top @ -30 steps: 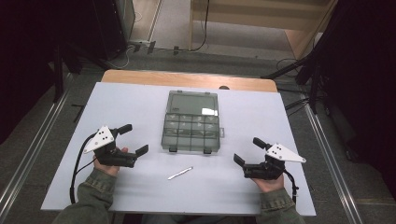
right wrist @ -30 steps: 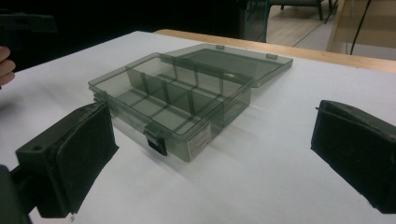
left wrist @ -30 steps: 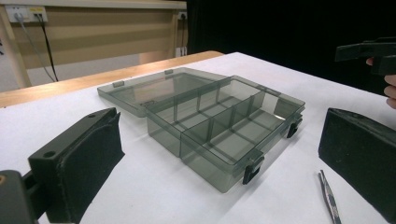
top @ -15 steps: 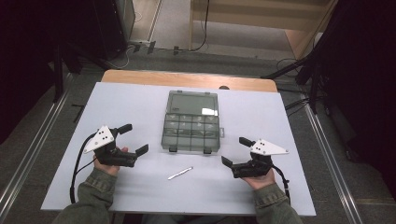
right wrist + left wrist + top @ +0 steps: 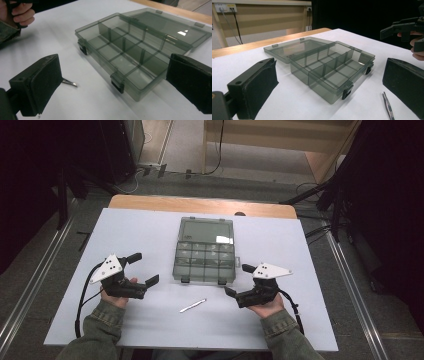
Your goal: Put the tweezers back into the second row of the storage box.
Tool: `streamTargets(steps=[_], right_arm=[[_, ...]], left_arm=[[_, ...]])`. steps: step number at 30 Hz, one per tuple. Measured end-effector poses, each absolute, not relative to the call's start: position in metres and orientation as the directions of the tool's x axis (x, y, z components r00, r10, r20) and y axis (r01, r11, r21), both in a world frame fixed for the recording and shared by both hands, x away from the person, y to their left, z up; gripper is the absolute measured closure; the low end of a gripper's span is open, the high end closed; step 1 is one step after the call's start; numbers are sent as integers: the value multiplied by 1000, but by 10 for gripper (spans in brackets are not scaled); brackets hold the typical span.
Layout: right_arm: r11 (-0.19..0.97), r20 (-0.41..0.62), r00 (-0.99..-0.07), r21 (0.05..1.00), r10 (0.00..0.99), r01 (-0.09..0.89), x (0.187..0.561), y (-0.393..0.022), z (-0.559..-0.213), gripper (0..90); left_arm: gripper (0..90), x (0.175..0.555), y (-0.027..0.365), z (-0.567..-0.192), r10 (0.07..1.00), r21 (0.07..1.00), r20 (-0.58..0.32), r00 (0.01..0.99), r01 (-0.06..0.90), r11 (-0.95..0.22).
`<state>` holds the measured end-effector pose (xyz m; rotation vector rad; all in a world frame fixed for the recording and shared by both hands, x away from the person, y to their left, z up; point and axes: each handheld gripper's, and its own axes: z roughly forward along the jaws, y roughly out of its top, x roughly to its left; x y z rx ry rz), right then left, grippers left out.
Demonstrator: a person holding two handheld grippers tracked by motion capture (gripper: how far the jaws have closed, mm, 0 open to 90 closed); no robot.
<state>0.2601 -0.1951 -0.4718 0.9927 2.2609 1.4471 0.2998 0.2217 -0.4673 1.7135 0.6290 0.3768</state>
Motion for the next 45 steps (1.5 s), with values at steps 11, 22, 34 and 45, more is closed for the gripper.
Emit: streamTargets(steps=[11,22,34,45], right_arm=[[352,115,-784,847,611,398,270,-167,-472,42],[431,97,-821,813,562,391,276,-143,-475,49],[518,93,-858,763,505,387,281,-119,-478,68],[601,97,-891,705,444,376,287,-102,-480,98]], left_arm=[[0,300,222,-467,590,968,-85,803,206,-141],[0,300,222,-467,589,968,-86,804,206,-140],[0,299,221,-467,590,970,-84,803,202,-138],[0,299,222,-466,591,971,-77,803,196,-138]])
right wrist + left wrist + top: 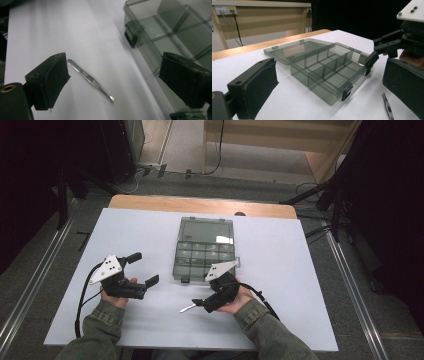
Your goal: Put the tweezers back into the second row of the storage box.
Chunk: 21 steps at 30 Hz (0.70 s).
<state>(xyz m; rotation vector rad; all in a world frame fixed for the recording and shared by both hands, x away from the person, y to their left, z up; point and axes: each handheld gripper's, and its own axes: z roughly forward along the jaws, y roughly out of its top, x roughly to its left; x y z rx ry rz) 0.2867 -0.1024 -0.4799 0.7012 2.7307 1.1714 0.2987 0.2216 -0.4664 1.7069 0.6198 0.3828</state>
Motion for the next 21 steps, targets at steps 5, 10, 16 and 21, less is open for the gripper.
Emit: streamTargets(steps=[5,10,16,21], right_arm=[[667,80,-910,655,406,355,289,-92,-482,136],[741,68,-929,583,363,332,293,-81,-484,141],[801,63,-945,515,321,306,296,-74,-486,199],[834,64,-953,467,297,292,298,-71,-484,301]], left_arm=[[0,298,221,-466,591,971,-78,803,195,-136],[0,298,222,-466,590,972,-80,804,195,-134],[0,299,222,-466,589,971,-79,804,196,-137],[0,299,223,-466,591,971,-80,803,196,-135]])
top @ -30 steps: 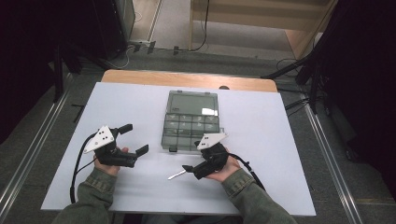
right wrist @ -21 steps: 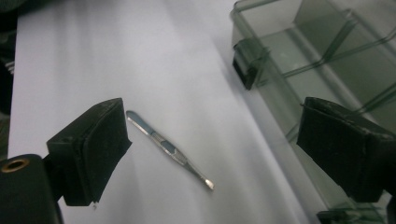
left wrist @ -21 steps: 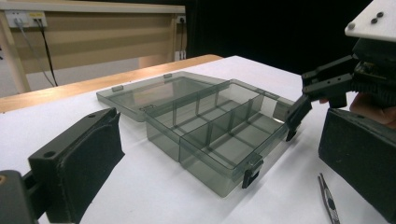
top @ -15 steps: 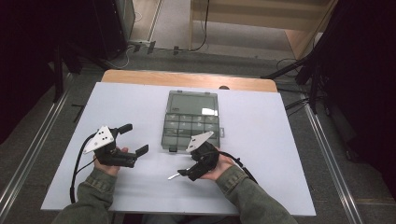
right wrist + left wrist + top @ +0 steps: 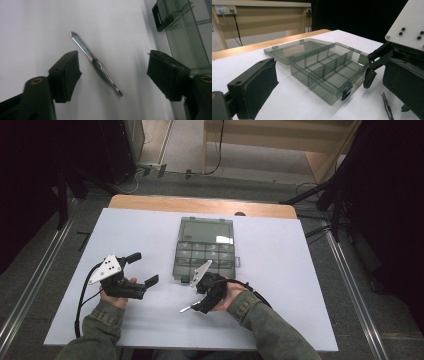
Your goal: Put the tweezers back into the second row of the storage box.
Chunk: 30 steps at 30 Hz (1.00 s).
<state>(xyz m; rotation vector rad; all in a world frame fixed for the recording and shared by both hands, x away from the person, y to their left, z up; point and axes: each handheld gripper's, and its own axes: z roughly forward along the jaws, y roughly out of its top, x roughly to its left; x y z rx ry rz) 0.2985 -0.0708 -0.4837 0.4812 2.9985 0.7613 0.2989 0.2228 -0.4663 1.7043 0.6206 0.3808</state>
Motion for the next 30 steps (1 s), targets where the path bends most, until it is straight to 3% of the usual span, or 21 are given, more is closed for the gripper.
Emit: streamTargets(steps=[8,12,14,15,16,17,30], right_arm=[[875,49,-969,419,243,241,299,-66,-485,460],[888,54,-980,414,194,199,297,-62,-485,618],[893,42,-983,411,180,182,296,-61,-485,642],[896,36,-988,417,151,152,297,-59,-485,786],[896,36,-988,417,151,152,297,-59,-485,786],[897,40,-985,408,170,172,295,-59,-485,849],[886,95,-980,419,176,200,298,-61,-486,856]], left_arm=[[0,299,223,-467,588,970,-84,804,201,-135],[0,299,222,-467,587,970,-85,805,201,-136],[0,299,222,-467,587,970,-85,805,201,-135],[0,299,222,-467,586,970,-84,806,200,-136],[0,299,222,-467,586,970,-84,806,200,-136],[0,299,223,-466,587,971,-84,805,199,-134],[0,299,224,-466,589,970,-83,804,200,-136]])
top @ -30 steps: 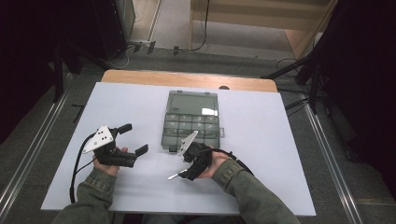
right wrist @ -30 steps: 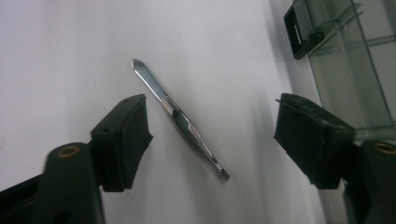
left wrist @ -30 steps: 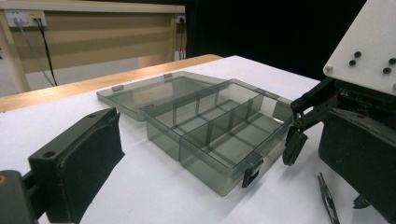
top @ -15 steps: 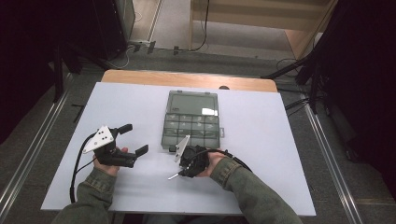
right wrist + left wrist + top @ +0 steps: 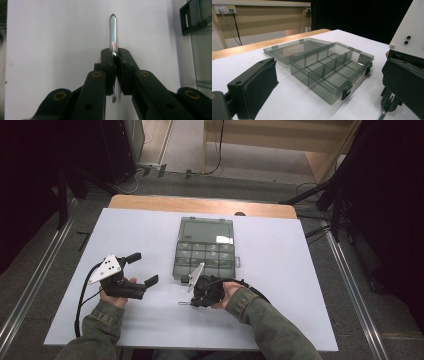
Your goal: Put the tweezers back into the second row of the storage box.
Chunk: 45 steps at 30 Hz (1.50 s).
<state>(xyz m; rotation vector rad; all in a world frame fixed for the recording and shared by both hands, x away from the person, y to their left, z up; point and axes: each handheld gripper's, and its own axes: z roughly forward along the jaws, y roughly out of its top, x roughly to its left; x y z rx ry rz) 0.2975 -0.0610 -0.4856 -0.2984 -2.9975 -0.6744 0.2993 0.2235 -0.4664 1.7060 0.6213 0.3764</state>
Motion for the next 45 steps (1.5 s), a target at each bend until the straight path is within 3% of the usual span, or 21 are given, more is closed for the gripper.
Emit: streamTargets(steps=[8,15,45], right_arm=[[879,113,-974,421,195,225,298,-61,-485,857],[846,148,-970,476,192,241,300,-63,-478,856],[751,87,-962,609,259,257,309,-84,-454,856]], left_arm=[[0,299,224,-466,589,970,-83,804,200,-136],[0,299,224,-466,589,970,-84,804,200,-135],[0,300,223,-467,586,970,-95,804,206,-126]])
